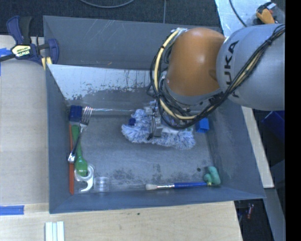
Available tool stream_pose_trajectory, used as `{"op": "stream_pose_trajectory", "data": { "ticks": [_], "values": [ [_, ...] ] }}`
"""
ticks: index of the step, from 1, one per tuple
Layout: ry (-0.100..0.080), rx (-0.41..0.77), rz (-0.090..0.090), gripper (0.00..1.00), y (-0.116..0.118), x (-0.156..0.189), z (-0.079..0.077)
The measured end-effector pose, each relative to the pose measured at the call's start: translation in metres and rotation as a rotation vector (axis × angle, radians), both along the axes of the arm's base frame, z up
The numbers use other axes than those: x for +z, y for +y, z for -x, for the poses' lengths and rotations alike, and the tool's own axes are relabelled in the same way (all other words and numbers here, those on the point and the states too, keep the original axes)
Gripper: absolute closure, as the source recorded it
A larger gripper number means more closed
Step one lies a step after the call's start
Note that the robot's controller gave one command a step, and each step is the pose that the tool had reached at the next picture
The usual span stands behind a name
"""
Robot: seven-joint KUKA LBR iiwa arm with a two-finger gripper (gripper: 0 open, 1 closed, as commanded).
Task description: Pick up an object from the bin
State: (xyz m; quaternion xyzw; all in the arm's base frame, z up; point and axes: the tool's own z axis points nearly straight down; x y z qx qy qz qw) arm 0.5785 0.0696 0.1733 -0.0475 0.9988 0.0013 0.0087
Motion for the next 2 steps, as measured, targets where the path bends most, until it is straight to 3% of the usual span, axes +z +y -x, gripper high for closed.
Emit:
{"op": "stream_pose_trajectory", "data": {
  "ticks": [1, 2],
  "values": [
    [0.003, -0.005, 0.000, 1.00, 0.011, 0.097, 0.001],
    [-0.004, -0.004, -0.001, 1.00, 0.012, 0.128, -0.001]
  ]
}}
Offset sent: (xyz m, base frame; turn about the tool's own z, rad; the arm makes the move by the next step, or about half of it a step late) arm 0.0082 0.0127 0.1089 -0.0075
